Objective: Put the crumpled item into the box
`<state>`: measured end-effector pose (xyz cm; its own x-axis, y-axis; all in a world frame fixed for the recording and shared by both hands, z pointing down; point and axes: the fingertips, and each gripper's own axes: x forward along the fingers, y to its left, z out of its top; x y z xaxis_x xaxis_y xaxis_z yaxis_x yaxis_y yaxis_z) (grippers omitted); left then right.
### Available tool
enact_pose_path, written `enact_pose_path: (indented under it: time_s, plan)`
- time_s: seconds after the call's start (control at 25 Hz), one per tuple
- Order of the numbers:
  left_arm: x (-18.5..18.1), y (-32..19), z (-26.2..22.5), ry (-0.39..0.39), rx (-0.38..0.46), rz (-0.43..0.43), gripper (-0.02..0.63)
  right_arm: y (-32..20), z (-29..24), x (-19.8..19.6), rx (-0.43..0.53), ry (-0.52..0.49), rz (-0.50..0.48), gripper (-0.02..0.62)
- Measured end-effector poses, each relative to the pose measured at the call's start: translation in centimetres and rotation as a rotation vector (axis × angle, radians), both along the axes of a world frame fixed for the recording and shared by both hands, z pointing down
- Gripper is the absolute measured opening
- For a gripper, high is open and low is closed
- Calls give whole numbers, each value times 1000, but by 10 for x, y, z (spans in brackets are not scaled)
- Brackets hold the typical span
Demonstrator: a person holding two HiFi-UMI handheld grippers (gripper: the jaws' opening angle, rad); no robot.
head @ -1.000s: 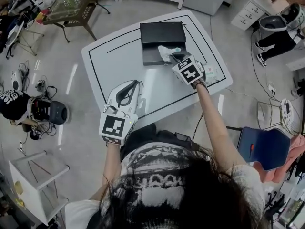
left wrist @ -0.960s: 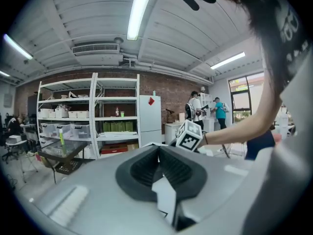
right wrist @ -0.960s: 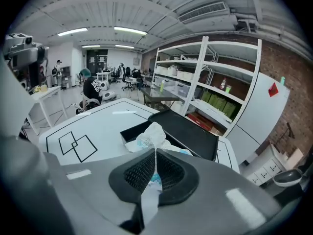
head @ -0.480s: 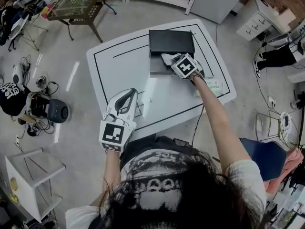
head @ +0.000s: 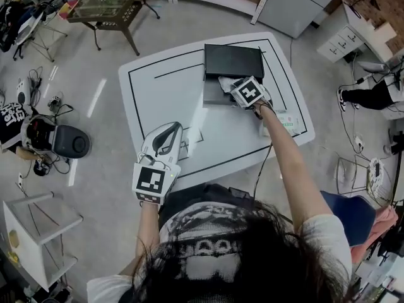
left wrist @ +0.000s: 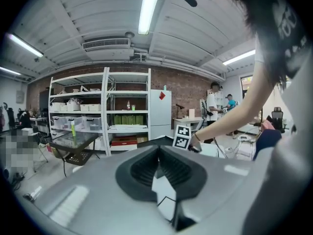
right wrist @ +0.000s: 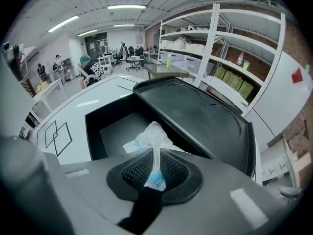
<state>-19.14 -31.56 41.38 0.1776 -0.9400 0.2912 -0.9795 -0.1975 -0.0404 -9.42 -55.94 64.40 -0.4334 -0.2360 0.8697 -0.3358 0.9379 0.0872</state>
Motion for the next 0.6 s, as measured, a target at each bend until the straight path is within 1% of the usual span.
enact_pose_path:
  time_s: [0.16, 0.4, 0.6]
  plan:
    - [-2, 1, -1, -1, 2, -3, 0, 0, -8, 1, 19, -31, 1, 108]
    - [-1, 4, 1, 0, 2, -4, 0, 11, -45, 7, 71, -145, 41, 109]
    - [8, 8, -3, -3, 7, 17, 0, 35, -90, 12, 127, -273, 55, 100]
